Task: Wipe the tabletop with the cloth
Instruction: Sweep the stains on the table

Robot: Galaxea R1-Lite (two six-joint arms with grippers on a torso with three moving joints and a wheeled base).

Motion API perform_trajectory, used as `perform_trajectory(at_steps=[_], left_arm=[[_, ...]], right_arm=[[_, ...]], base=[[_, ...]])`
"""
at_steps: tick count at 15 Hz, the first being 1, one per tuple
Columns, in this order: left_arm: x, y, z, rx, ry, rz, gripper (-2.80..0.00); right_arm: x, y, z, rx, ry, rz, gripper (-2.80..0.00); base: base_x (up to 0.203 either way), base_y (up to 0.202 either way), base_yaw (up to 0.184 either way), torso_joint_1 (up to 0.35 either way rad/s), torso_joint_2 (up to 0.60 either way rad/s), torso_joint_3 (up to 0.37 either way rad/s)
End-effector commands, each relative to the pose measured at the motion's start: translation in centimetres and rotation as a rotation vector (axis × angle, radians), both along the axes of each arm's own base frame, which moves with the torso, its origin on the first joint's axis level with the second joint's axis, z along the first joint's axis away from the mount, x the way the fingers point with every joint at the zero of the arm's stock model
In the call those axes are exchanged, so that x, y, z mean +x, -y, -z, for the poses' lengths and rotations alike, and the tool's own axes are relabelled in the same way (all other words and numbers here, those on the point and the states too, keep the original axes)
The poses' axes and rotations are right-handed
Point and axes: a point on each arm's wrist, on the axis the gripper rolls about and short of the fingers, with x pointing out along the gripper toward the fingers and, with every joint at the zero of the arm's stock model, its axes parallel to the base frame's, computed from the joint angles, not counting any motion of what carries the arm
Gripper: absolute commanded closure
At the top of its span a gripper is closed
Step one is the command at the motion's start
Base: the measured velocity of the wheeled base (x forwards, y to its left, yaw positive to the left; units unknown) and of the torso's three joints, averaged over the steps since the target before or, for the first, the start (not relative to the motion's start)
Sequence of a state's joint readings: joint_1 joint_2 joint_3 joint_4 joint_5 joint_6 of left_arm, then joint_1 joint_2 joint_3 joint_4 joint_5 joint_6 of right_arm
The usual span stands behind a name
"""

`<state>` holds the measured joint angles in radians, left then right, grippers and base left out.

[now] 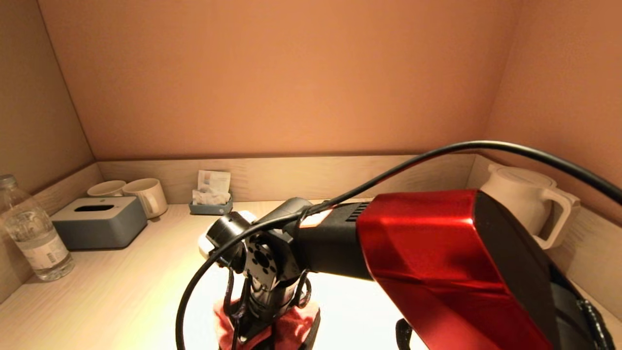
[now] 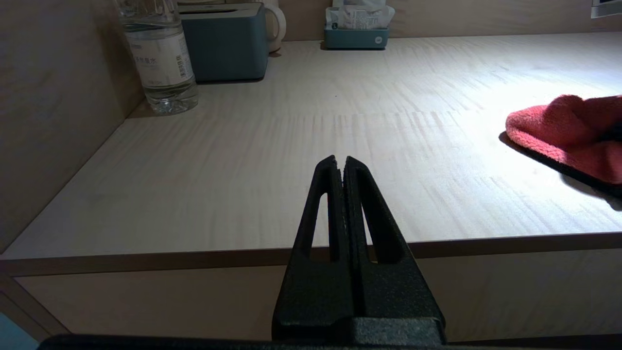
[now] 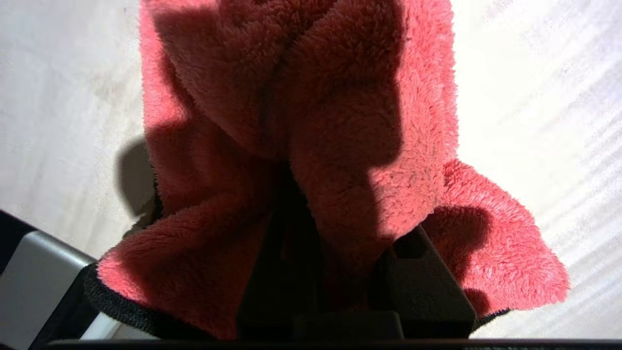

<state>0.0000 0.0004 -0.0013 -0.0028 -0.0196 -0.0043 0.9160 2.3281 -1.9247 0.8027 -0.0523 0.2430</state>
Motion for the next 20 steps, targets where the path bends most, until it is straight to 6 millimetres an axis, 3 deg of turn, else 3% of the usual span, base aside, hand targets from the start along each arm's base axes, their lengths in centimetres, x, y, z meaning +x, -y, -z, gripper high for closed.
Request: perform_trajectory(at_steps=[1, 6, 8, 12, 20], left_arm=[[0.0, 0.0, 0.0, 0.000, -0.001, 0.002, 0.00], [0.0, 0.0, 0.0, 0.000, -0.001, 0.000, 0.00], [0.0, 0.0, 0.0, 0.000, -0.001, 0.000, 0.00], [0.0, 0.0, 0.0, 0.000, -0.002, 0.002, 0.00], [0.0, 0.0, 0.0, 0.000, -0.002, 0.002, 0.00]], right_arm=[[1.5, 0.8, 0.8, -0.010, 0.003, 0.045, 0.00], [5.2, 5.0, 0.6, -0.024, -0.010, 0.183, 0.00], [5.4, 6.1, 0.0, -0.026, -0.013, 0.204, 0.00], [3.7, 7.6, -1.7, -0.032, -0.021, 0.203, 0.00], [-2.2, 1.9, -1.6, -0.020, -0.041, -0.007, 0.00]], base=[[0.000, 0.000, 0.000, 0.000, 0.00, 0.000], [0.000, 0.000, 0.000, 0.000, 0.00, 0.000], [0.000, 0.000, 0.000, 0.000, 0.00, 0.000], [0.000, 0.000, 0.000, 0.000, 0.00, 0.000], [0.000, 0.000, 0.000, 0.000, 0.00, 0.000]])
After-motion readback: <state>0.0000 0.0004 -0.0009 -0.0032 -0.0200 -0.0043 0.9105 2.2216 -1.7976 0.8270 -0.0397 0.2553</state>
